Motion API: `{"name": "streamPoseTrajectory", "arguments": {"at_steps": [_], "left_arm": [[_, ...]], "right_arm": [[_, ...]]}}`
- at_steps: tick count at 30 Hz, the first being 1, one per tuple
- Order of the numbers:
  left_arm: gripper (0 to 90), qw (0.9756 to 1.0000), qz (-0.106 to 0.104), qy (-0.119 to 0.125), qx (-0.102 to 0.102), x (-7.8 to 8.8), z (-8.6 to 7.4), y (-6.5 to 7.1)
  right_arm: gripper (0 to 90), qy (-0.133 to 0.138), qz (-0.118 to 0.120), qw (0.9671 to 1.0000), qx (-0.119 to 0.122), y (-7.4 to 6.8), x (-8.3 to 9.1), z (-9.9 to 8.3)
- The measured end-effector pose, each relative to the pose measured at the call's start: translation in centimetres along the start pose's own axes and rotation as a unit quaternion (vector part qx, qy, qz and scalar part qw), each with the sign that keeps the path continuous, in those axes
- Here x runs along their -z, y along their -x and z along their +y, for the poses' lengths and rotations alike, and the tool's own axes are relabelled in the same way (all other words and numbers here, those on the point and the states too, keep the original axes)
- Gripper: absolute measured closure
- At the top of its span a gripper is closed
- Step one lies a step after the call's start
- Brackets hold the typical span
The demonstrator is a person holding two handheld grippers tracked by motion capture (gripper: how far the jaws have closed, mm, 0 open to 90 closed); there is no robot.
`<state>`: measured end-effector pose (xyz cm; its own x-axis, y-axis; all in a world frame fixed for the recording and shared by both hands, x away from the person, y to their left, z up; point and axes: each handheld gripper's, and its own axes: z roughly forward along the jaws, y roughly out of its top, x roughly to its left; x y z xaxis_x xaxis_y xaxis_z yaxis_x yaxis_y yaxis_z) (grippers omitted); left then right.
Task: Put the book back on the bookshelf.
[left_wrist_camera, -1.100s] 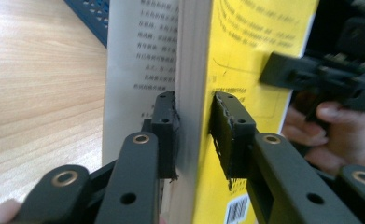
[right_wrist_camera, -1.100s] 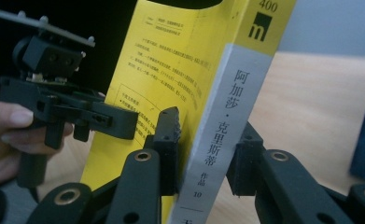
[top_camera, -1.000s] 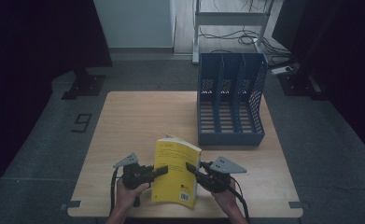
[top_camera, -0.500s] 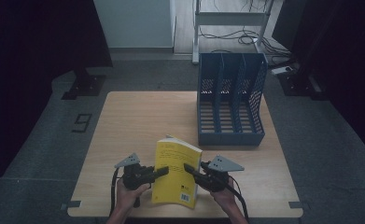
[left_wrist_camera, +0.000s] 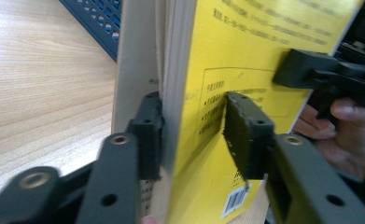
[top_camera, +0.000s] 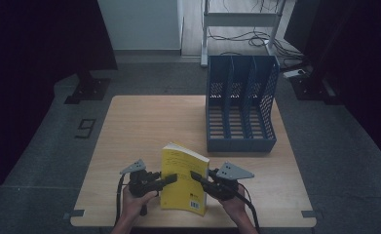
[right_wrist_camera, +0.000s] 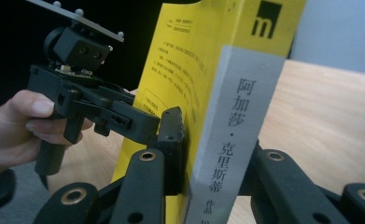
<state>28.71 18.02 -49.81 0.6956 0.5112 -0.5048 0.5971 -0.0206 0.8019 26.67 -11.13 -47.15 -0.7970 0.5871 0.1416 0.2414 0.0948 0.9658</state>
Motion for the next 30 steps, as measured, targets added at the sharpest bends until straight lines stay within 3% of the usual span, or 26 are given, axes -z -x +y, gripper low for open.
{"name": "streamPoseTrajectory", "arguments": {"at_steps": [10, 19, 27, 30], "left_arm": [[46.8, 0.9999, 0.005, -0.003, 0.01, -0.3, -0.1, -0.4], [45.2, 0.9999, 0.009, 0.003, 0.013, -0.2, 0.0, -0.3], [46.3, 0.9997, 0.023, 0.002, -0.002, -0.3, -0.1, 0.0], [47.4, 0.9995, 0.03, 0.001, -0.008, -0.4, -0.1, 0.2]], "right_arm": [[72.0, 0.009, -0.002, 0.9995, 0.031, -0.2, 0.6, 0.4], [71.9, 0.012, -0.019, 0.9989, 0.042, -0.3, 1.0, 0.6], [70.8, 0.005, 0.0, 0.9981, 0.062, -1.1, 0.9, 0.9], [68.4, 0.001, 0.011, 0.9982, 0.058, -1.3, 0.8, 1.0]]}}
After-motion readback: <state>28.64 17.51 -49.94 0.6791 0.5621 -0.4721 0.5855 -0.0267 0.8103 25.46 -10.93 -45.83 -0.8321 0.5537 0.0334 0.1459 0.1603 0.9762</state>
